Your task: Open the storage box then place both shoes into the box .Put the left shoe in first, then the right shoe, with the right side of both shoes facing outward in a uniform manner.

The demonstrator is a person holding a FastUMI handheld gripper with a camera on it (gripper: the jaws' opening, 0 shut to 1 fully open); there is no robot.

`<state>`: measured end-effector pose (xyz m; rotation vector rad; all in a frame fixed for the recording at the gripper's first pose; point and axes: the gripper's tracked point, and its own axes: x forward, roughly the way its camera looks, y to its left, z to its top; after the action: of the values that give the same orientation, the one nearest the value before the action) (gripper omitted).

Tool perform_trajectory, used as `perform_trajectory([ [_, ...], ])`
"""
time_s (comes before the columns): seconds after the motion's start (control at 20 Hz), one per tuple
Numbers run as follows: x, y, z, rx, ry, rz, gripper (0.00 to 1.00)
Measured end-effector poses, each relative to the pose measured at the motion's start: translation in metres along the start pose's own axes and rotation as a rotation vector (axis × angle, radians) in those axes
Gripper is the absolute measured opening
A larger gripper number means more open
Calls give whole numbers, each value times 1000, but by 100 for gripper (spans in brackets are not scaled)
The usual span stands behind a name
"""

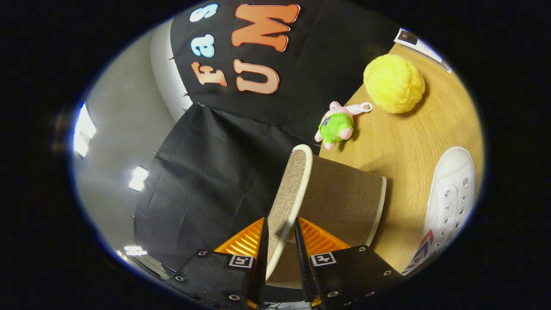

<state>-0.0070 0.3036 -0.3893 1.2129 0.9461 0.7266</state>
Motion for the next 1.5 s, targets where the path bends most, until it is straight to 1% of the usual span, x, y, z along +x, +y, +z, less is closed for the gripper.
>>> perform_trajectory([
  [0.05,-1,-2,-3,3,-2,-10,33],
  [0.1,0,-7,-1,16,-14,-34,33],
  [0.15,3,-9,0,16,-22,-36,22],
  [0.35,-1,6,-1,3,-27,16,12],
  [0.45,-1,8,-4,-4,-13,18,10],
  [0.6,0,10,-4,-33,-4,8,10],
  [0.7,-2,17,3,-48,-35,25,8],
  [0.75,-4,23,7,-36,-46,48,8],
  [0.8,-3,23,9,-37,-51,37,5],
  [0.85,-3,16,6,-56,-45,11,5],
  [0.9,-3,18,5,-63,-38,14,5],
  [1.0,-2,32,4,-67,-29,36,5],
  [1.05,2,30,4,-75,-21,9,5],
  [1.15,7,14,3,-48,-10,-71,6],
  [1.2,10,14,3,-30,-7,-68,6],
  [1.3,9,13,5,-39,-16,-93,7],
  [1.35,11,12,3,-51,-16,-105,15],
  [1.4,15,12,1,-56,-12,-110,20],
  [1.45,17,8,0,-63,-6,-130,32],
  [1.5,18,2,-7,-71,10,-157,36],
])
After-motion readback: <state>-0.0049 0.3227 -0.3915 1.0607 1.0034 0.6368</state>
